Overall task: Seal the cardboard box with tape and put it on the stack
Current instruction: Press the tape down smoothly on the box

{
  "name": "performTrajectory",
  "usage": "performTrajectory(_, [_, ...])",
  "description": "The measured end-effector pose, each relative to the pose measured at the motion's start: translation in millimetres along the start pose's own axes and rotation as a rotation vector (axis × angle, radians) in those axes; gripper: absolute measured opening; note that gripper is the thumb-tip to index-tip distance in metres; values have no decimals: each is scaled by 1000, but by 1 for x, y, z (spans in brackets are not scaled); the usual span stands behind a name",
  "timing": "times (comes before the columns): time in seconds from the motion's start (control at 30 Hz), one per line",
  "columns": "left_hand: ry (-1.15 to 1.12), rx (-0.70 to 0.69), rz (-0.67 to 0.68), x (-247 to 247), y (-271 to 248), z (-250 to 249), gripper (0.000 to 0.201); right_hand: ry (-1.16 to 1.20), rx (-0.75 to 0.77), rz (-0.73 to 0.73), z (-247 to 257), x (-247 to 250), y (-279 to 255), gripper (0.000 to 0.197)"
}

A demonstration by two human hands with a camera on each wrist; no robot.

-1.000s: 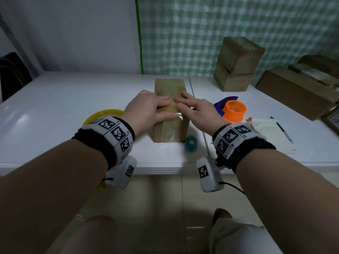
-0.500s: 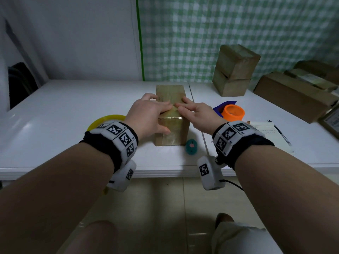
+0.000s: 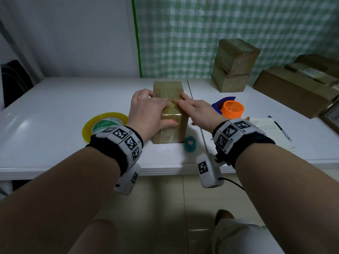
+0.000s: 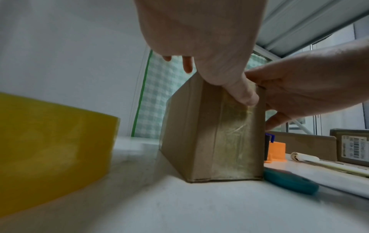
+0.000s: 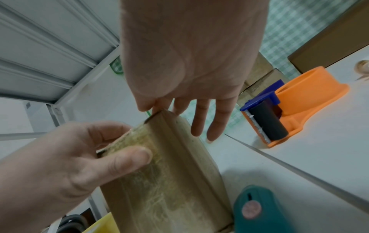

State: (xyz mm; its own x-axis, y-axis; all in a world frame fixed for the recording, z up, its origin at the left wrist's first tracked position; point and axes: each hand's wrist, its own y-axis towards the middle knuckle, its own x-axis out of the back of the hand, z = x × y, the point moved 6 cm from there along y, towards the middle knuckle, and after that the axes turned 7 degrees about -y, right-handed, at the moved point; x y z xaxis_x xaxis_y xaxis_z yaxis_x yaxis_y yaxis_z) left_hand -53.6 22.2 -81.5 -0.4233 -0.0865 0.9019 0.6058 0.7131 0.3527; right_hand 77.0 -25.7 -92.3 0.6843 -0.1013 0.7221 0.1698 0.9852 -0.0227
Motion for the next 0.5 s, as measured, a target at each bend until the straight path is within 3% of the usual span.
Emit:
performTrajectory(0.23, [80, 3, 39, 3, 4, -7, 73, -24, -11, 55, 6, 2, -3, 41])
performTrajectory(0.37, [-7, 64, -4, 3, 8, -6, 64, -24, -7, 65, 5, 1, -4, 42])
performTrajectory(0.5, [53, 46, -40, -3, 6, -8, 66, 6, -6, 59, 1, 0, -2, 42])
